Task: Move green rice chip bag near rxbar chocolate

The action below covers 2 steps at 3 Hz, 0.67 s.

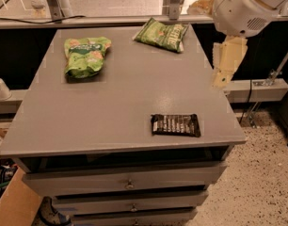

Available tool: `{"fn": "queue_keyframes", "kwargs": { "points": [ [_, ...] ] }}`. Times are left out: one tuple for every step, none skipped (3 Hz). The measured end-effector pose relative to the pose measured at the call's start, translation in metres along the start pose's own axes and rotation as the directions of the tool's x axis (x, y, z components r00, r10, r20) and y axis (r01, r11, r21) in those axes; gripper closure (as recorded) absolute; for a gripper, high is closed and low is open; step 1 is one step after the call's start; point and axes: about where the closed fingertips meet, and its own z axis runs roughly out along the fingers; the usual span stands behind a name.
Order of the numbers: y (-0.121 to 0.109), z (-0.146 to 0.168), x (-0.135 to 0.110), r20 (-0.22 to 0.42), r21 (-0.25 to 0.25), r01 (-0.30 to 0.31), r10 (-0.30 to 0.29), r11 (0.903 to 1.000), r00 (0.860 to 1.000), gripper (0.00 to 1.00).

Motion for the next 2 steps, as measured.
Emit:
{"fn": "queue_keyframes", "kwargs": {
  "points": [
    [-0.013,0.022,-0.007,-0.001,-0.01,0.126,-0.126,0.992,0.992,0.0],
    [-0.026,0.066,-0.02,0.035,-0.075,0.335,-0.333,0.9393,0.942,0.0]
  ]
}}
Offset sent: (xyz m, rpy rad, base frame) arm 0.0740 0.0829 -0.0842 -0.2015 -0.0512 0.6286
